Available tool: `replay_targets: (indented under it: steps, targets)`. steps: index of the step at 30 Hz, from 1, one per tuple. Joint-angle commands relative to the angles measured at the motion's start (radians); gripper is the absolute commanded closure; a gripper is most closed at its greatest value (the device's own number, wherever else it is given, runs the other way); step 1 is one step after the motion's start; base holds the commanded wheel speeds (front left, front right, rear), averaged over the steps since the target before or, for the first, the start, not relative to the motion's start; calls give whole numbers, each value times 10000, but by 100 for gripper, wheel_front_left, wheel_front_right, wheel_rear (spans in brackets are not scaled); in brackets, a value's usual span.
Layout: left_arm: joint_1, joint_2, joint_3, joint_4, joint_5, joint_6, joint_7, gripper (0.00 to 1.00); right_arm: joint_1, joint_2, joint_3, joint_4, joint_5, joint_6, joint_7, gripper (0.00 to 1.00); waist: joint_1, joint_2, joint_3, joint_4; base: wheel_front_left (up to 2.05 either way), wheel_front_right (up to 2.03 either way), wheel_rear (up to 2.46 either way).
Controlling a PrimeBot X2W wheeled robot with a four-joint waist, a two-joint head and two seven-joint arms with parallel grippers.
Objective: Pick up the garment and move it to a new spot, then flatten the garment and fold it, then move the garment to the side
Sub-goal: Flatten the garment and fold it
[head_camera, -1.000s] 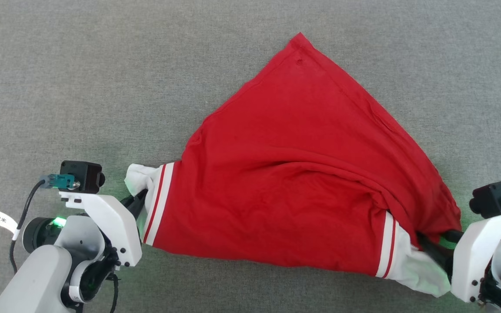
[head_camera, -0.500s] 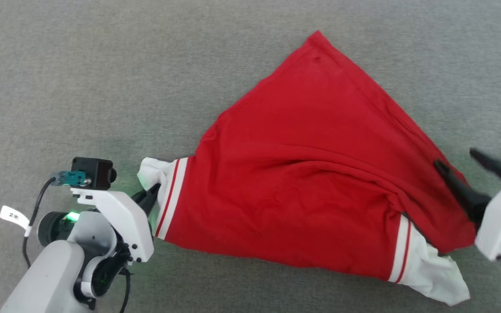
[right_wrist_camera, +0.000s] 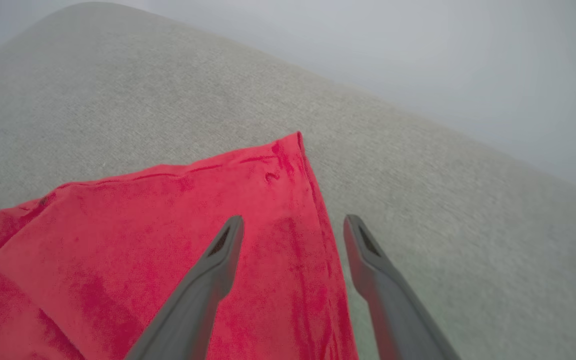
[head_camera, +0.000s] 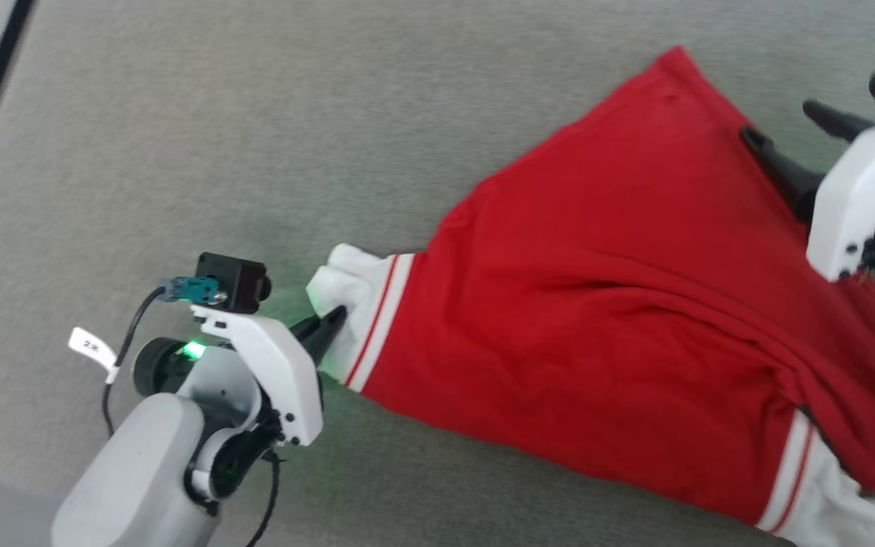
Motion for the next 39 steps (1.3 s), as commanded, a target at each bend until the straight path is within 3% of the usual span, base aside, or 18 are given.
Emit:
replay_targets:
  steps: [1, 11, 15, 19, 21, 29, 39]
  targets:
    - [-70, -33, -60, 132, 40, -21, -39, 100, -230, -48, 110, 185, 69, 1, -96, 0, 0, 0, 147, 369, 0, 0, 0]
    - [-609, -670, -477, 971, -8, -564, -341, 100, -3048, -685, 2330, 4221, 438, 1, 31, 0, 0, 0, 508, 1491, 0, 0, 0]
    - [-728, -844, -581, 1354, -65, -726, -465, 100, -3673, -724, 3311, 5609, 689, 0, 884, 0, 0, 0, 639, 1702, 0, 0, 0]
    - [-756, -878, -617, 1711, -124, -807, -591, 100, -3508, -647, 4432, 6718, 1318, 3, 2618, 0, 0, 0, 659, 1738, 0, 0, 0]
    - [-785, -869, -609, 1852, -156, -849, -653, 100, -3503, -649, 4684, 7006, 1648, 26, 3289, 100, 0, 0, 635, 1696, 0, 0, 0]
    - [-1299, -432, -441, 1889, -230, -974, -527, 100, -4477, -734, 4706, 6630, 2119, -2, 2224, 100, 0, 0, 281, 1068, 0, 0, 0]
    - [-2410, 908, 239, 1124, 13, -427, 280, 100, -4598, -1446, 4493, 4909, 2695, -2, 701, 100, 0, 0, -400, -285, 0, 0, 0]
